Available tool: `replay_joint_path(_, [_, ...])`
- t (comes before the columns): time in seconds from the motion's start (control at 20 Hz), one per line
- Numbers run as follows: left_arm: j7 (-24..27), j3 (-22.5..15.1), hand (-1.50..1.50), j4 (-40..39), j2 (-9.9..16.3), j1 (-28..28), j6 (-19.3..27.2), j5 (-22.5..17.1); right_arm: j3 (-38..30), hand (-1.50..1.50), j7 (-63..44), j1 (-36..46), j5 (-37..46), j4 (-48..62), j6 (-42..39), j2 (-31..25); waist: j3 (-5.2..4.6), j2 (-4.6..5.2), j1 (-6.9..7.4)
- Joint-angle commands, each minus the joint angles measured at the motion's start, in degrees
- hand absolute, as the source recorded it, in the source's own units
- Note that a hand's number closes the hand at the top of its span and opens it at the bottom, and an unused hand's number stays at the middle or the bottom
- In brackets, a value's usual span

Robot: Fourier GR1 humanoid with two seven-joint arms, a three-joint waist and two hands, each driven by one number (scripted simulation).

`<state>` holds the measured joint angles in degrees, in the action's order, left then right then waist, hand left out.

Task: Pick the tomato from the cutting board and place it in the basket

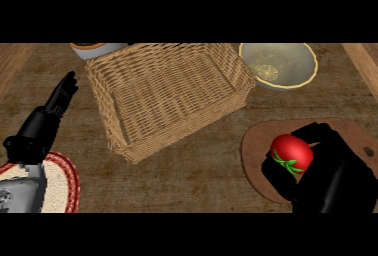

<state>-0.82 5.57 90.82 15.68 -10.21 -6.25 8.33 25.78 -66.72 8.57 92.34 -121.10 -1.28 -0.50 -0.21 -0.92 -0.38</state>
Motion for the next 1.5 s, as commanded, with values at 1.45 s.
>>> replay_joint_path(1.45, [0.28,-2.43,0.0,-4.3,-1.72,-8.51,-0.5,1.41,-23.65,1.5,-17.68,65.38,-31.37,52.5,-0.79,0.48,-0.01,1.81,5.78])
